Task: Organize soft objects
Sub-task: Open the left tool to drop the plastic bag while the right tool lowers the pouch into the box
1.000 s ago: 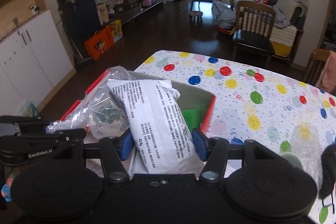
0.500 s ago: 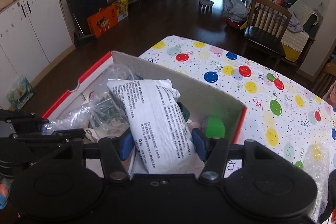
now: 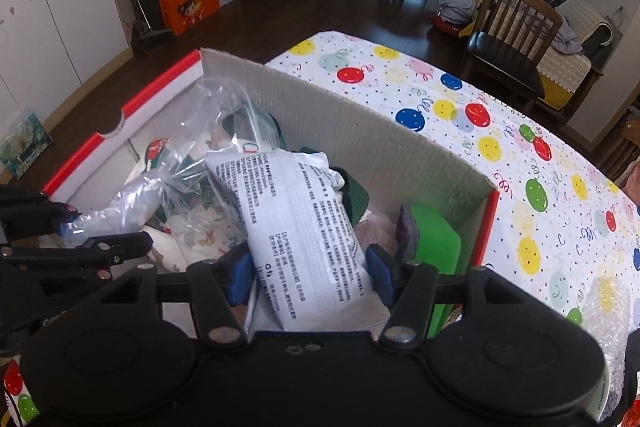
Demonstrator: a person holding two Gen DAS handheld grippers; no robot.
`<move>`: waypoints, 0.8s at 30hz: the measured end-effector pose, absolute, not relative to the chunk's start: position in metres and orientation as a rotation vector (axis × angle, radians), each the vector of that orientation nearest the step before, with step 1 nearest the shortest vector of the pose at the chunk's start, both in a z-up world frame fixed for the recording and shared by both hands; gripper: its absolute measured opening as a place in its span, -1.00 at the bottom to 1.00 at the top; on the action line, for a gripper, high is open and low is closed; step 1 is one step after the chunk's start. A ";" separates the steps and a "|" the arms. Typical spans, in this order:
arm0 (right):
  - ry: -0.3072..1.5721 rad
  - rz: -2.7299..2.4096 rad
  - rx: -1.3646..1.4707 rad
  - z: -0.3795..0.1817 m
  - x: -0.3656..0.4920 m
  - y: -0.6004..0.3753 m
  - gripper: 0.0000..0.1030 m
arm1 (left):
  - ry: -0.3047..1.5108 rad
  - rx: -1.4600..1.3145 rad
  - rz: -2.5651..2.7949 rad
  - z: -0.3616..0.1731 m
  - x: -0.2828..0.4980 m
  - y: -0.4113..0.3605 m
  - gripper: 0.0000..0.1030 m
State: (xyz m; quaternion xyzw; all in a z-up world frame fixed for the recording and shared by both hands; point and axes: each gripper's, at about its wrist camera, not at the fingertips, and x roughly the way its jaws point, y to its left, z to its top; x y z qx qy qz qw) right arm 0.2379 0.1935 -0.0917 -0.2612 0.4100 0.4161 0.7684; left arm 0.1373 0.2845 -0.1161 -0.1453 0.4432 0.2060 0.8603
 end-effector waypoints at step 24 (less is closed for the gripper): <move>0.841 0.955 -0.530 -0.069 0.231 0.180 0.50 | 0.822 -0.318 0.423 -0.083 0.105 0.271 0.53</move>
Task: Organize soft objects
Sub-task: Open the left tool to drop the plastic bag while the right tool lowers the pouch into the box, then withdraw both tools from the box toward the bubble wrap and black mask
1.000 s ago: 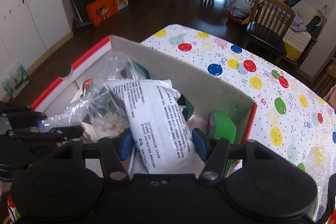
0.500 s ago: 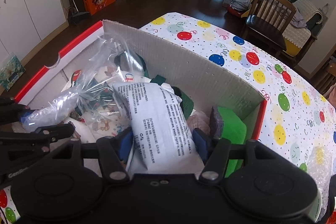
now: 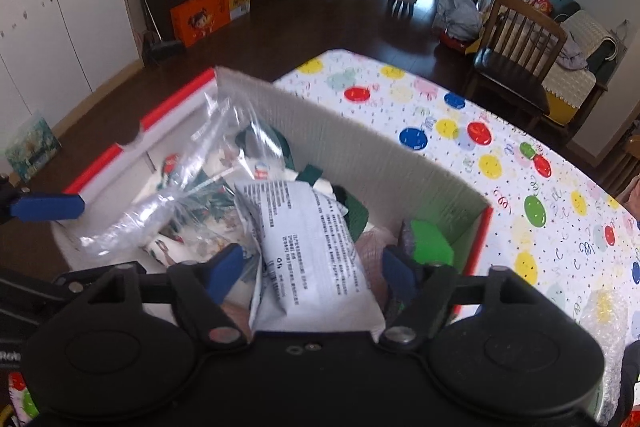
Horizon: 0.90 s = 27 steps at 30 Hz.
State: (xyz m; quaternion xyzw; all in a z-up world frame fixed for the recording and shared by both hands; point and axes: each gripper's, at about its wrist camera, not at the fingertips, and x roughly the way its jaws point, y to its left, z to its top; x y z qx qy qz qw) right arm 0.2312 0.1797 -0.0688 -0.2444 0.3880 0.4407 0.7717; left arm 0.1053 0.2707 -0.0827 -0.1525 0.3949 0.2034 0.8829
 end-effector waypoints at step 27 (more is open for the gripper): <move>0.701 0.975 -0.147 0.028 0.215 0.015 0.77 | 0.726 -0.224 0.303 -0.003 0.105 0.188 0.63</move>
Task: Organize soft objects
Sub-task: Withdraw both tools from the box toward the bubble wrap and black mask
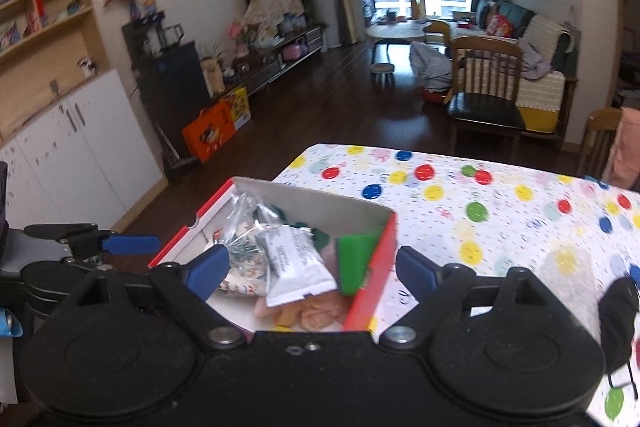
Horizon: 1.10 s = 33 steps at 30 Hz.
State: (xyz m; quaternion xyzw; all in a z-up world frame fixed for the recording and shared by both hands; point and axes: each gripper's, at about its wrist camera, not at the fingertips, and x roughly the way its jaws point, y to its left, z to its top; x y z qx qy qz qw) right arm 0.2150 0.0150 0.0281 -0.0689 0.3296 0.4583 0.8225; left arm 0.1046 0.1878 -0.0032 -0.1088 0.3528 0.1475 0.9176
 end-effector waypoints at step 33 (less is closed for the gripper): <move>0.722 0.598 -0.057 -0.052 0.317 -0.210 1.00 | 0.764 -0.142 -0.006 -0.019 0.292 0.000 1.00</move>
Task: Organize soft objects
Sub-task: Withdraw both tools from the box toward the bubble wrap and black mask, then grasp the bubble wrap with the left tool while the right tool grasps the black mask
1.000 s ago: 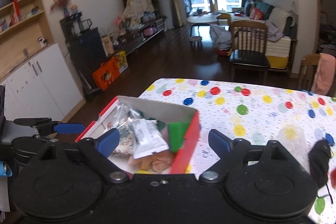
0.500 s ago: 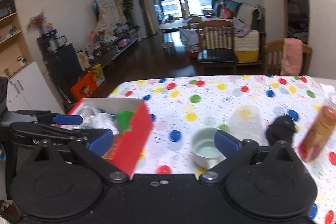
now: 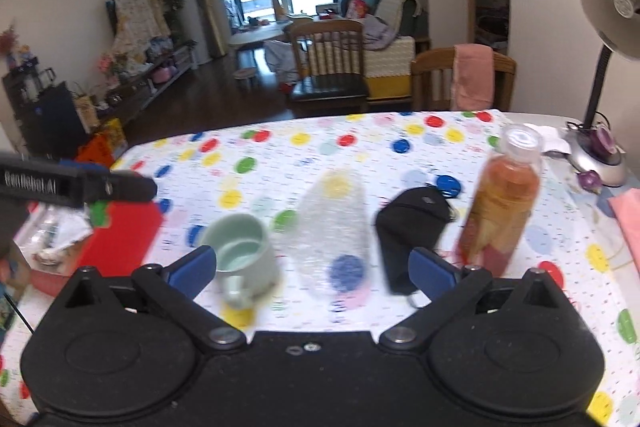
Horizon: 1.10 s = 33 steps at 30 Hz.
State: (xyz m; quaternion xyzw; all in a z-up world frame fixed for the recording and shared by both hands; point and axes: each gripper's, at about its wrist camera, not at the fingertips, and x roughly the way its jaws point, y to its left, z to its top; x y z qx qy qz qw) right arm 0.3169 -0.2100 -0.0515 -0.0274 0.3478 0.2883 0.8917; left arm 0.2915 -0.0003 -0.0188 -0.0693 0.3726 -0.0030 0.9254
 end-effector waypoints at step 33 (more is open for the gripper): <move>0.867 0.232 0.074 -0.174 0.438 -0.193 0.43 | 1.173 -0.304 0.164 -0.132 0.520 -0.057 1.00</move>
